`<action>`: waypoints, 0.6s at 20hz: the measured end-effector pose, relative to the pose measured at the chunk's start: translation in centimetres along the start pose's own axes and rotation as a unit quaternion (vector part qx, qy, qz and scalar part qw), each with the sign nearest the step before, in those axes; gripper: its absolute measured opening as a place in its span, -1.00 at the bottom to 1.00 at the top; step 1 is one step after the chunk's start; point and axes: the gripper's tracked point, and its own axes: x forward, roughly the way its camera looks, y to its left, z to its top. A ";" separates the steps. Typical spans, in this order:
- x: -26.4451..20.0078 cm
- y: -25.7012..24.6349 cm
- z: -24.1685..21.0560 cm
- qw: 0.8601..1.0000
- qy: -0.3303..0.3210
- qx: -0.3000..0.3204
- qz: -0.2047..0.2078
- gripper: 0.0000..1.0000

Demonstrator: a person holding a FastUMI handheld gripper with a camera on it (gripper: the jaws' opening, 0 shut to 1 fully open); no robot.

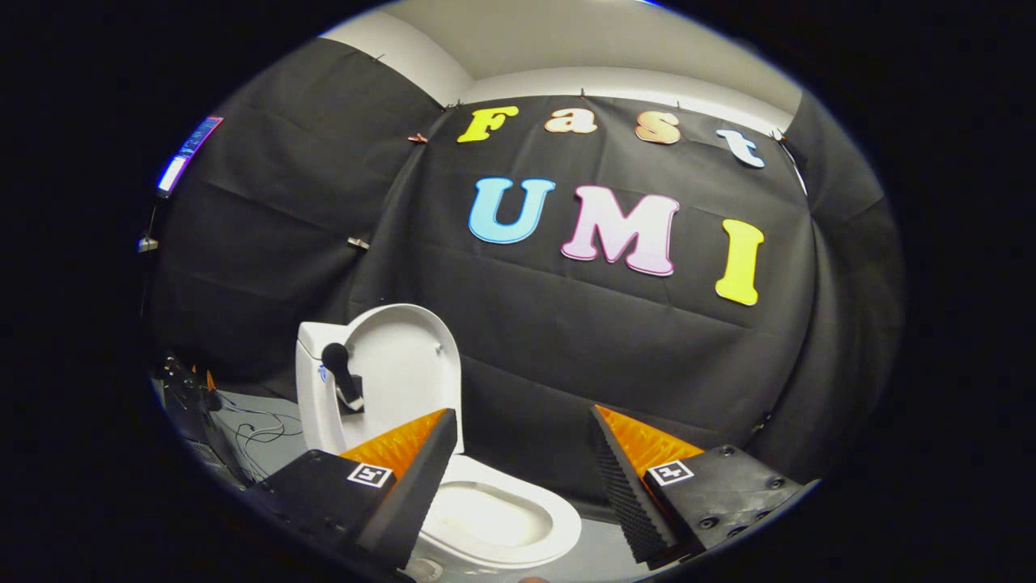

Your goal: Open the toilet lid.

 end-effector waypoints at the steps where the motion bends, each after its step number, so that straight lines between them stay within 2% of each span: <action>1: -0.4 -0.9 -0.3 1.000 0.003 0.006 -0.007 0.97; 4: -0.9 -2.9 -1.7 0.999 0.015 0.013 -0.026 0.97; 8: -1.6 -4.2 -4.2 0.998 0.043 0.034 -0.031 0.97; 12: -2.2 -5.0 -4.7 0.997 0.043 0.042 -0.038 0.97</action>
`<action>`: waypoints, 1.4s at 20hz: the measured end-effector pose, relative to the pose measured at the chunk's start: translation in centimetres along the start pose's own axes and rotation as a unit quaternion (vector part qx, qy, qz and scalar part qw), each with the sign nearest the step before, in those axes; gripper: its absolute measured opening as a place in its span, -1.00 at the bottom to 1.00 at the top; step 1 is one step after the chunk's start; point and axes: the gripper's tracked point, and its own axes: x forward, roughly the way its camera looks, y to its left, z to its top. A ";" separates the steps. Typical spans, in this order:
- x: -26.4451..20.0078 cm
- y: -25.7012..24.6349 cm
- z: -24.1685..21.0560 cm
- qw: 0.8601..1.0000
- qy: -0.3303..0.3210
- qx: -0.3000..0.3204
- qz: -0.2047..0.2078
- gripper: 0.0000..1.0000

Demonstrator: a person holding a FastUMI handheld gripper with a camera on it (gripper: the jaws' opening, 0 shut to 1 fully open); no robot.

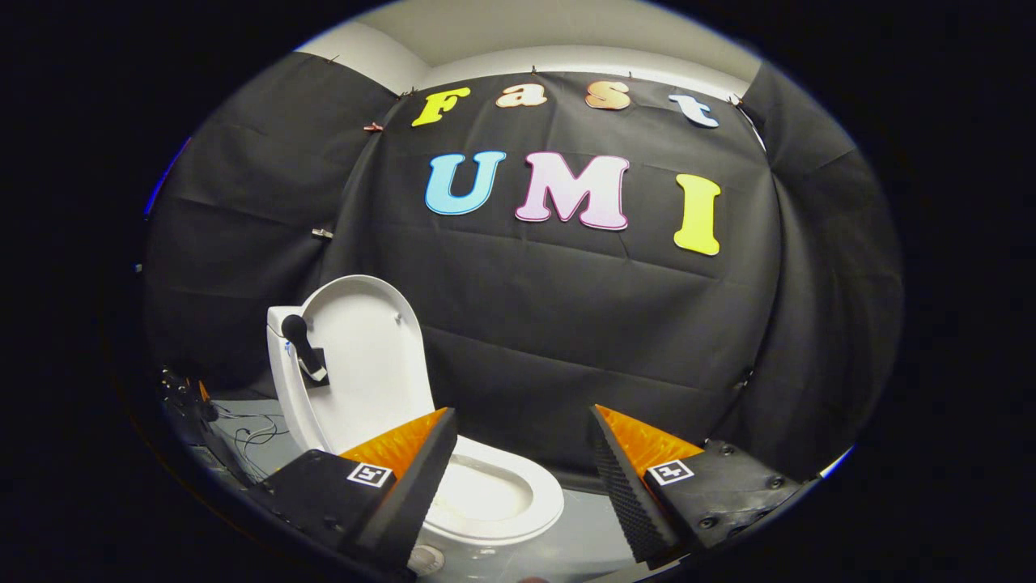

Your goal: Open the toilet lid.

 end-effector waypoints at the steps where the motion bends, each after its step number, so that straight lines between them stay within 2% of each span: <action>1: 0.0 0.0 -0.2 1.000 0.001 0.000 -0.001 0.97; 15: -0.5 2.6 -2.2 0.999 0.022 0.004 0.027 0.97; 28: -1.0 4.5 -1.9 0.999 0.014 -0.013 0.041 0.97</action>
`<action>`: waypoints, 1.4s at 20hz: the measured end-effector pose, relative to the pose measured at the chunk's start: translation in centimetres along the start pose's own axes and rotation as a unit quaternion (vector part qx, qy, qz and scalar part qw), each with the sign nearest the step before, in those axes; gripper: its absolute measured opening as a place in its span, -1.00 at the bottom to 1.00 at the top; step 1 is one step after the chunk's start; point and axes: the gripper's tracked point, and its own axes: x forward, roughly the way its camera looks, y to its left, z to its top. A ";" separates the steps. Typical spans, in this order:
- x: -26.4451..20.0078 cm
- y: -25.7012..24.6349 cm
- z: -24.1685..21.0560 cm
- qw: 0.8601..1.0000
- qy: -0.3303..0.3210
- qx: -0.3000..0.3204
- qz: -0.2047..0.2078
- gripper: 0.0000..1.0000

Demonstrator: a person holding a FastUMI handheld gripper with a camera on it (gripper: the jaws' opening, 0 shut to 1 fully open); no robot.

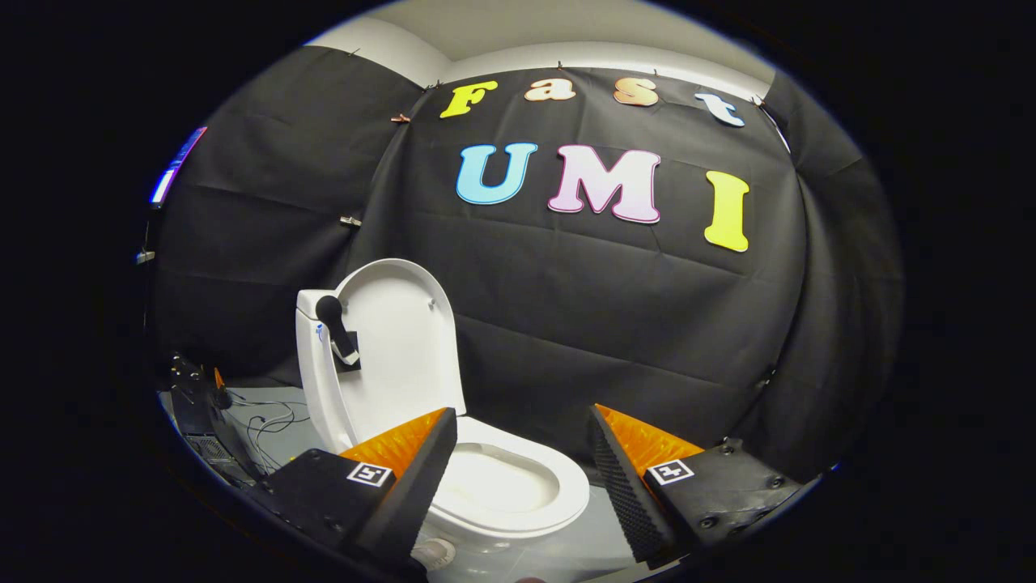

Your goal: Open the toilet lid.

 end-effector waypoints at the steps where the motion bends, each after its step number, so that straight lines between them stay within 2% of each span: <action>1: 0.0 0.0 0.0 1.000 -0.001 0.000 0.000 0.97; 20: 0.1 2.0 -2.5 0.999 0.032 -0.002 0.028 0.98; 25: 0.1 1.2 0.7 0.999 -0.030 -0.009 0.011 0.97; 28: 0.6 0.3 0.4 0.999 -0.033 -0.003 -0.005 0.97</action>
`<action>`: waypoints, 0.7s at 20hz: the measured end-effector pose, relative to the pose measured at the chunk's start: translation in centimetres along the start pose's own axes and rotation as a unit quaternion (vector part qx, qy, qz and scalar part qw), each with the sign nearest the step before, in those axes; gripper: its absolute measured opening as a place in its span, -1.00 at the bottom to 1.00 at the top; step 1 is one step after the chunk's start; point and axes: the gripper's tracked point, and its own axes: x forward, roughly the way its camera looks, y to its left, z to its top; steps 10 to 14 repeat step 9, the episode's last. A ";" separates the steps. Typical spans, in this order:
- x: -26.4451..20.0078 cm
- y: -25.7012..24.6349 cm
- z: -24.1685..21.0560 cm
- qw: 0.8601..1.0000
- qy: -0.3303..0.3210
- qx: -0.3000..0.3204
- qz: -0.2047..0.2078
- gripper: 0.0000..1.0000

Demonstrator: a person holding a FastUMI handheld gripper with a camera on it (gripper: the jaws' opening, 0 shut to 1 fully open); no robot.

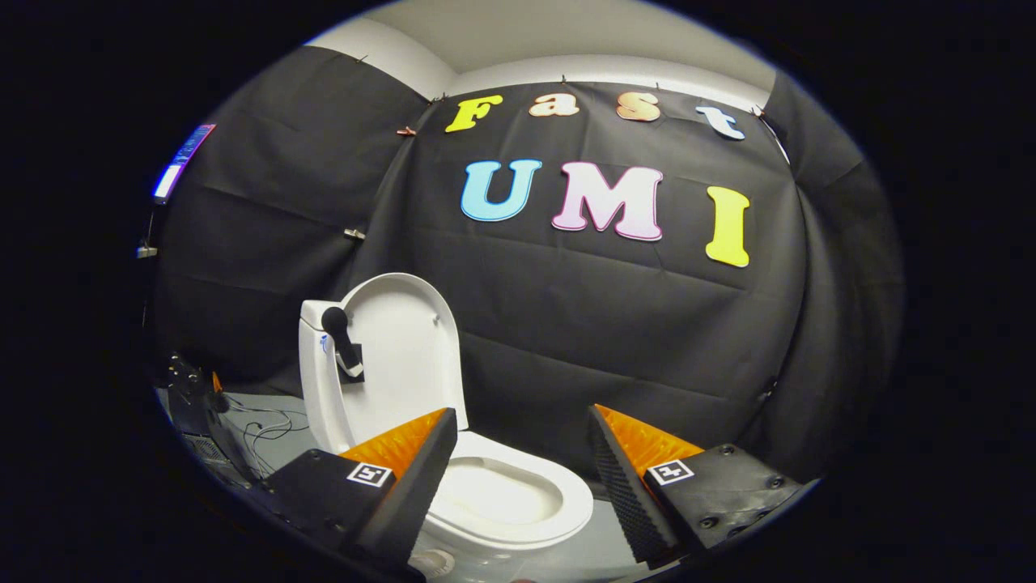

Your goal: Open the toilet lid.

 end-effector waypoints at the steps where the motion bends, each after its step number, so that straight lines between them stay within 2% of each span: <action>1: 0.0 -0.2 -0.4 1.000 0.007 0.003 -0.004 0.97; 14: -0.2 -1.9 -1.9 0.999 0.027 0.020 -0.021 0.97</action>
